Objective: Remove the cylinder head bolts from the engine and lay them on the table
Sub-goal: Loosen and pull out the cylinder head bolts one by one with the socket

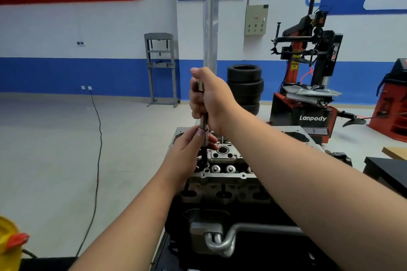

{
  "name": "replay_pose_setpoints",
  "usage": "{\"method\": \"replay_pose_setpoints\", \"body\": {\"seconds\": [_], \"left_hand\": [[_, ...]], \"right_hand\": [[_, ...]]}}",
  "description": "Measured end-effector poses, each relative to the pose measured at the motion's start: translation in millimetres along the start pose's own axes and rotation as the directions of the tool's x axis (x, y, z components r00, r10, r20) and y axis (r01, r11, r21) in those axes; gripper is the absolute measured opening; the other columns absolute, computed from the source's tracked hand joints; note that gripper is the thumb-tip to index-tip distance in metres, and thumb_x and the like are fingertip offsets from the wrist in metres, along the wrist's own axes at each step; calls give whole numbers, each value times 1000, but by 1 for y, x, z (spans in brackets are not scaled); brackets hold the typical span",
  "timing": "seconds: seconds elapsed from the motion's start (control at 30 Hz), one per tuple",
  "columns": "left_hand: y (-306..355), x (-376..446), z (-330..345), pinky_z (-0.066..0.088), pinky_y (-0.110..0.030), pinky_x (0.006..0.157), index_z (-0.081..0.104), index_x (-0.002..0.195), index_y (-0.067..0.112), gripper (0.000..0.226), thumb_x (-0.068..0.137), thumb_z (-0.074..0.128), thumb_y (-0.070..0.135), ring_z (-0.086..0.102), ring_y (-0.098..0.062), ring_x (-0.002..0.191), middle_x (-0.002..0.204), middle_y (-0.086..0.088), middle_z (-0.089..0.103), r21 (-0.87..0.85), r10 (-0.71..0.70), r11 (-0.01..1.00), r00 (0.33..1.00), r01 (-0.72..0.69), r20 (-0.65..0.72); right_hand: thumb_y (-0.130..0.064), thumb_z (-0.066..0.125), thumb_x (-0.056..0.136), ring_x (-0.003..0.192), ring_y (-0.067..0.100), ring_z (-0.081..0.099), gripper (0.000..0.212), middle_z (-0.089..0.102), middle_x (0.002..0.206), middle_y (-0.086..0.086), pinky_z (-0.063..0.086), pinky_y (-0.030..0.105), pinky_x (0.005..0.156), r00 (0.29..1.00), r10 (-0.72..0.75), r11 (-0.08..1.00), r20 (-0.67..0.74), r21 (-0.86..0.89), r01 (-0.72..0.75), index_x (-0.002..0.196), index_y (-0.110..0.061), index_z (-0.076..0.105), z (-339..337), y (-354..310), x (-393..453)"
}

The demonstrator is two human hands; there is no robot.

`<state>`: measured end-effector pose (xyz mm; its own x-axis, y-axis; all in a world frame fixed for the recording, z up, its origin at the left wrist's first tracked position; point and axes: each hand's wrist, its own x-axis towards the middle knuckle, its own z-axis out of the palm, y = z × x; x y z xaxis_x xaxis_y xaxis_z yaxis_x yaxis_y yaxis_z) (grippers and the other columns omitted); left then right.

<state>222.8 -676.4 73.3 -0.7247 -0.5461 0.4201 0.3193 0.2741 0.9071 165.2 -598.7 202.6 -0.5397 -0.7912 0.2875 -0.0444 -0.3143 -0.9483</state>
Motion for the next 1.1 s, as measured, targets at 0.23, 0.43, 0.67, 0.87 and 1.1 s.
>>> {"method": "replay_pose_setpoints", "body": {"seconds": [0.23,0.43,0.67,0.87,1.1], "left_hand": [[0,5,5,44,-29,59,66,93,19,38,68,75,45,52,-13,68,76,-8,63,2,42,999,989,-42,-140],[2,-1,3,50,-37,82,73,103,23,45,96,45,58,72,-15,86,102,-1,78,-47,-72,996,997,73,8],[2,0,6,53,-29,71,71,89,33,31,91,55,59,72,-13,83,86,3,75,-10,2,1000,992,-3,-123],[1,5,9,52,-19,67,66,96,26,21,97,59,46,69,-6,75,80,12,73,11,27,1000,983,-25,-182],[6,0,13,56,-25,77,73,107,13,35,100,52,41,72,-14,82,91,-2,76,-15,-8,1000,983,5,-182]], "right_hand": [[-32,41,103,56,8,44,34,49,67,0,42,26,51,911,-340,930,-232,-228,289,82,-9,56,18,19,-8],[-54,55,96,52,17,16,47,23,57,-1,16,31,52,982,-6,995,190,-97,25,67,-23,35,5,-1,9],[-32,56,101,48,10,38,26,42,67,1,36,30,47,963,-196,972,186,-91,216,101,-12,40,-14,34,9],[-28,56,102,65,5,57,17,57,72,-12,50,29,62,791,-574,603,212,-545,583,97,-12,54,-44,46,14],[-33,49,100,65,17,62,26,63,71,-1,52,40,64,765,-595,643,246,-426,637,109,-10,56,-48,63,21]]}}
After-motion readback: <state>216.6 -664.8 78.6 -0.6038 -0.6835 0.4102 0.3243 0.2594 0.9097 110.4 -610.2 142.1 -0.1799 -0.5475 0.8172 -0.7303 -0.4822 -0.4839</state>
